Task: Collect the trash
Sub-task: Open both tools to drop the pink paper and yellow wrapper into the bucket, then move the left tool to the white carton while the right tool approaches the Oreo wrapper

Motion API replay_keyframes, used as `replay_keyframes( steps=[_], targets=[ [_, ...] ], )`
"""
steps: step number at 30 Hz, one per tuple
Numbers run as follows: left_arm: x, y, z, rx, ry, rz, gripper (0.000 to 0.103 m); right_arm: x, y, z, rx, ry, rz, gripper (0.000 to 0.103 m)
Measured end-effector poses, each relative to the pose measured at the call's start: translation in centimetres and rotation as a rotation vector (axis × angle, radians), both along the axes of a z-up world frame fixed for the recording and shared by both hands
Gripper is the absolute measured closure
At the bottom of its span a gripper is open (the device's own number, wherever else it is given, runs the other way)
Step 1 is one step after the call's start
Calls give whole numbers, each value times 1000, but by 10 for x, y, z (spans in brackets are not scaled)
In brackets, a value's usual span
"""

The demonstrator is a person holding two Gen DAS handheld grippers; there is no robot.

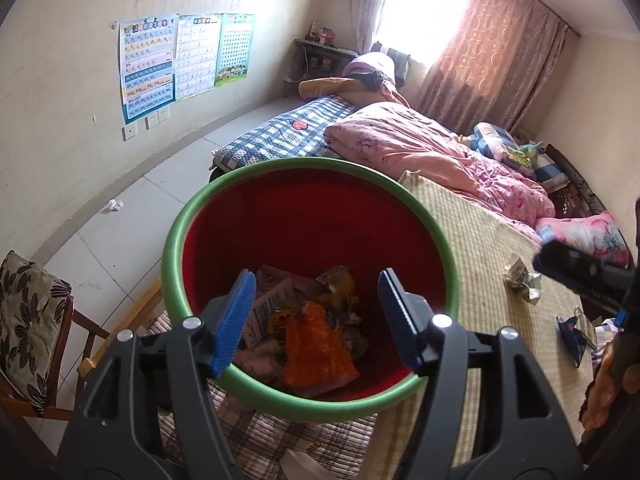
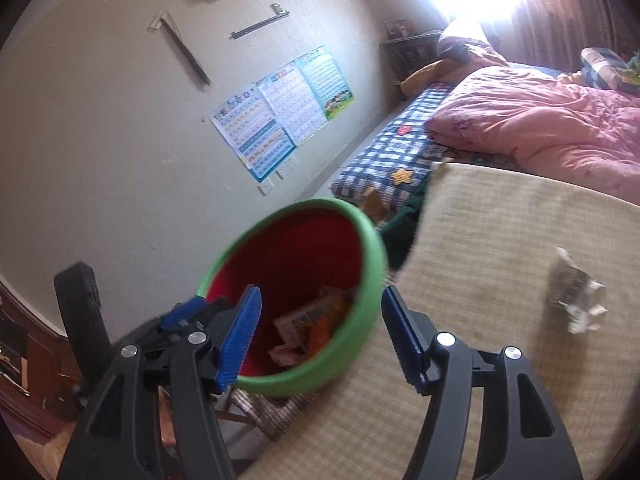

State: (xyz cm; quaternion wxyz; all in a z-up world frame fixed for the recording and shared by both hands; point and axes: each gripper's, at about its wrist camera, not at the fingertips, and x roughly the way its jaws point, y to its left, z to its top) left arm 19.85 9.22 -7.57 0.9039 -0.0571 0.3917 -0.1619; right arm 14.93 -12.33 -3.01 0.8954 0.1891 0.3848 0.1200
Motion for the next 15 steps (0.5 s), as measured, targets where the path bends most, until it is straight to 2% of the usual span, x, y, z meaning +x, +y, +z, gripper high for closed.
replay_keyframes(
  steps=[8, 11, 15],
  targets=[
    [-14, -24, 4, -7, -4, -10, 41, -70, -93, -17, -102, 54, -169, 39],
    [-23, -42, 6, -12, -7, -25, 40, -103, -140, -22, -178, 87, -274, 35],
    [-38, -73, 8, -12, -11, -67, 36, -132, -181, -28, -295, 138, -335, 31]
  ],
)
